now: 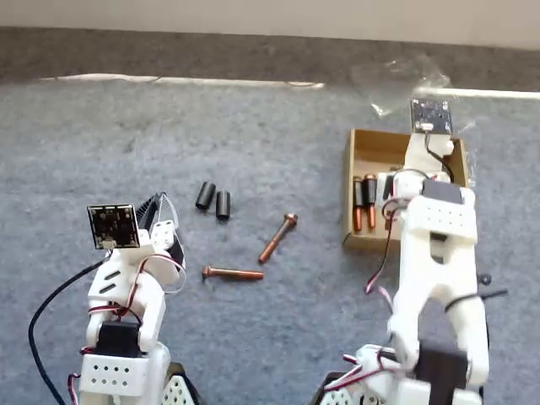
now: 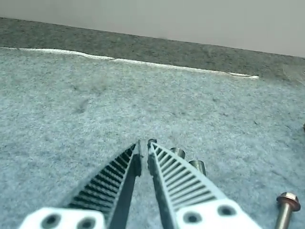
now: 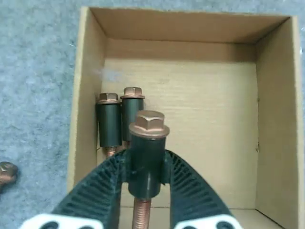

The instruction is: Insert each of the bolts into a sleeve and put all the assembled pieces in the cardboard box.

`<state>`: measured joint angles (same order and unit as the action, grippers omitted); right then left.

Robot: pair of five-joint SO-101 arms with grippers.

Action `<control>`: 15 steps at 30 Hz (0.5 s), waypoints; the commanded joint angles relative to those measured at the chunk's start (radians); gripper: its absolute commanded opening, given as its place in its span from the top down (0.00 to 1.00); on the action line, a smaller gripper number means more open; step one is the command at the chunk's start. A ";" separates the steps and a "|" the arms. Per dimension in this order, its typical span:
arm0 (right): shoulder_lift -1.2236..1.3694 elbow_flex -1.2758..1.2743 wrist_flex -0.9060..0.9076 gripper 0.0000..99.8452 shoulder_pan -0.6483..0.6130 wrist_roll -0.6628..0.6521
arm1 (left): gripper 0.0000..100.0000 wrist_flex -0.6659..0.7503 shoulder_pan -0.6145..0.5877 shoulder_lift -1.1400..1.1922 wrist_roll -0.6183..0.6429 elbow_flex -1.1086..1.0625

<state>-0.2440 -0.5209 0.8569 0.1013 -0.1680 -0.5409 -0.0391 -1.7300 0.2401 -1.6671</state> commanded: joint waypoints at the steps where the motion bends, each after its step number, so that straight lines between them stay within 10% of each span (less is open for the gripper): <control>1: 0.090 0.153 0.002 1.00 0.010 -0.014 | 0.95 0.023 -0.012 -0.012 0.008 0.002; 15: 0.630 0.745 0.223 1.00 0.010 -0.014 | 0.95 0.075 -0.012 -0.012 0.006 -0.033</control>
<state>0.3360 0.0560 1.0273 0.1013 -0.1680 -0.4964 -0.0391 -1.7285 0.2401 -1.6763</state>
